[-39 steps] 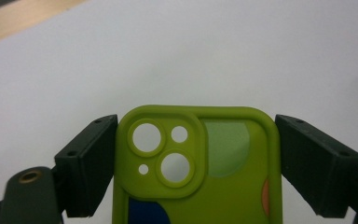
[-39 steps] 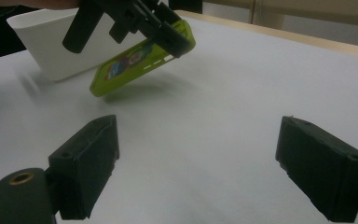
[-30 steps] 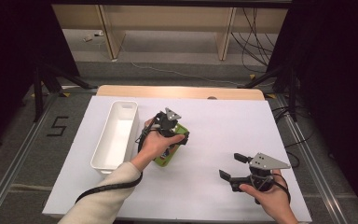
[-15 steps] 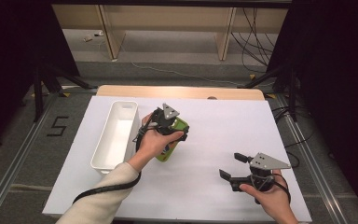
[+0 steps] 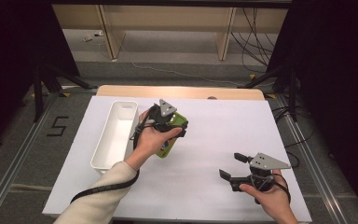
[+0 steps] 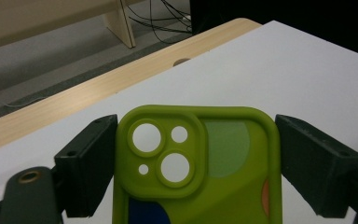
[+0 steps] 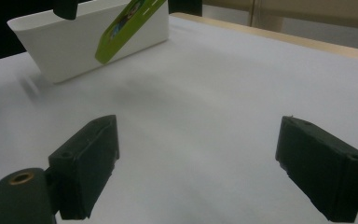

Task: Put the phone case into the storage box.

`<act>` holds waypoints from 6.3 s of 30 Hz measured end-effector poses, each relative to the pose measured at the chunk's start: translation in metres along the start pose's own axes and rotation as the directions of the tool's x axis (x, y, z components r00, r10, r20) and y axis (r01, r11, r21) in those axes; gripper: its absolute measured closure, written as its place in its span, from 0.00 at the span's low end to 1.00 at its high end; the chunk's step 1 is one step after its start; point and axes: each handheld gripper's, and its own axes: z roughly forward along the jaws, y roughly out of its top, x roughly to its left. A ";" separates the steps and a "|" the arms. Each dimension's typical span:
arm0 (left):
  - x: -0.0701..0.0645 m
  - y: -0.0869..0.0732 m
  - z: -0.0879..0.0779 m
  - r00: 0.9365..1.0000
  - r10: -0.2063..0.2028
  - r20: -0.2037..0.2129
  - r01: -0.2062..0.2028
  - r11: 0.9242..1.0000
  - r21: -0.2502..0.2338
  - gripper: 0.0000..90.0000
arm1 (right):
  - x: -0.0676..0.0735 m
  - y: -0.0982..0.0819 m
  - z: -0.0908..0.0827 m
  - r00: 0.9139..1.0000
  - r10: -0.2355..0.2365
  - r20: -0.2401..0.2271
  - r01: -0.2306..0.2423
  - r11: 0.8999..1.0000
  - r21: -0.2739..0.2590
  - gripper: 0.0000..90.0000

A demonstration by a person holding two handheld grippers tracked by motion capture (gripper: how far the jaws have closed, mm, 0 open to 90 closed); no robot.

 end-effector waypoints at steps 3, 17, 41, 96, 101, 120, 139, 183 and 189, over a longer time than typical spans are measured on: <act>0.002 0.001 -0.002 1.000 -0.003 -0.005 0.003 1.000 -0.008 0.18 | 0.000 0.000 0.000 1.000 0.000 0.000 0.000 1.000 0.000 0.16; 0.011 0.007 -0.012 0.999 -0.025 -0.046 0.022 0.998 -0.057 0.18 | 0.000 0.000 0.000 1.000 -0.001 0.003 0.001 1.000 0.000 0.16; 0.026 0.018 -0.026 0.996 -0.059 -0.066 0.051 0.992 -0.118 0.18 | 0.000 0.000 0.000 1.000 0.002 0.003 -0.002 1.000 0.001 0.16; 0.064 0.022 -0.054 0.981 -0.135 -0.136 0.107 0.975 -0.194 0.18 | 0.000 0.000 0.000 1.000 0.002 0.005 -0.002 1.000 0.001 0.16; 0.067 0.023 -0.056 0.979 -0.142 -0.147 0.111 0.973 -0.201 0.18 | 0.000 0.000 0.001 1.000 0.003 0.005 -0.003 1.000 0.003 0.16; 0.077 0.022 -0.063 0.973 -0.147 -0.180 0.105 0.968 -0.226 0.18 | 0.000 0.000 0.001 1.000 0.003 0.004 -0.003 1.000 0.002 0.16; 0.086 0.021 -0.068 0.967 -0.161 -0.199 0.112 0.965 -0.235 0.18 | 0.000 0.000 0.001 1.000 0.001 0.004 -0.001 1.000 0.003 0.16; 0.110 0.017 -0.071 0.956 -0.191 -0.220 0.132 0.957 -0.257 0.18 | 0.000 -0.001 0.002 1.000 0.004 0.002 -0.004 1.000 0.006 0.16; 0.113 0.016 -0.071 0.955 -0.194 -0.223 0.132 0.955 -0.264 0.18 | -0.001 -0.001 0.002 1.000 0.002 0.003 -0.002 1.000 0.005 0.16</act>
